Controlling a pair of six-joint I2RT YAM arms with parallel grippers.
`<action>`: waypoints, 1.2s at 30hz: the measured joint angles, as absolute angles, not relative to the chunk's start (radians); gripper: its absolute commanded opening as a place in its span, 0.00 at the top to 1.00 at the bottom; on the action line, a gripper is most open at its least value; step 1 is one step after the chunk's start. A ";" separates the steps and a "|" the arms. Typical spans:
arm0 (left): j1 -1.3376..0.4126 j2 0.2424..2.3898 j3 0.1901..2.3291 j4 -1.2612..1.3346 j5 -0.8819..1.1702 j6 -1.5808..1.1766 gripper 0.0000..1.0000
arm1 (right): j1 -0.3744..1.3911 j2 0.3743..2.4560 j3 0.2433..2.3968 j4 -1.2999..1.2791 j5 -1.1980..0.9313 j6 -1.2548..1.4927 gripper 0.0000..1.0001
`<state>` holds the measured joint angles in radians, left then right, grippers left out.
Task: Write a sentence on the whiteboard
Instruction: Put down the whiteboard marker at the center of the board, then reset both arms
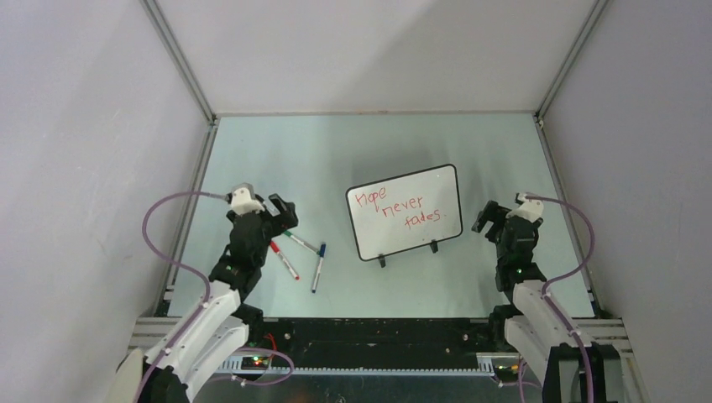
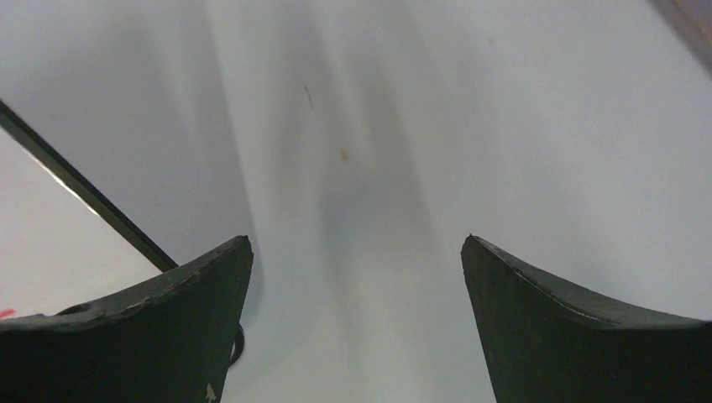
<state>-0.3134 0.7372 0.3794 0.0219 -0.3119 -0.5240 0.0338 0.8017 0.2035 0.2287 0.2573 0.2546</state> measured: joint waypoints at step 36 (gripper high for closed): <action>-0.077 0.990 0.081 0.904 -0.440 -0.133 0.03 | 0.015 1.356 0.210 0.955 0.071 0.048 0.01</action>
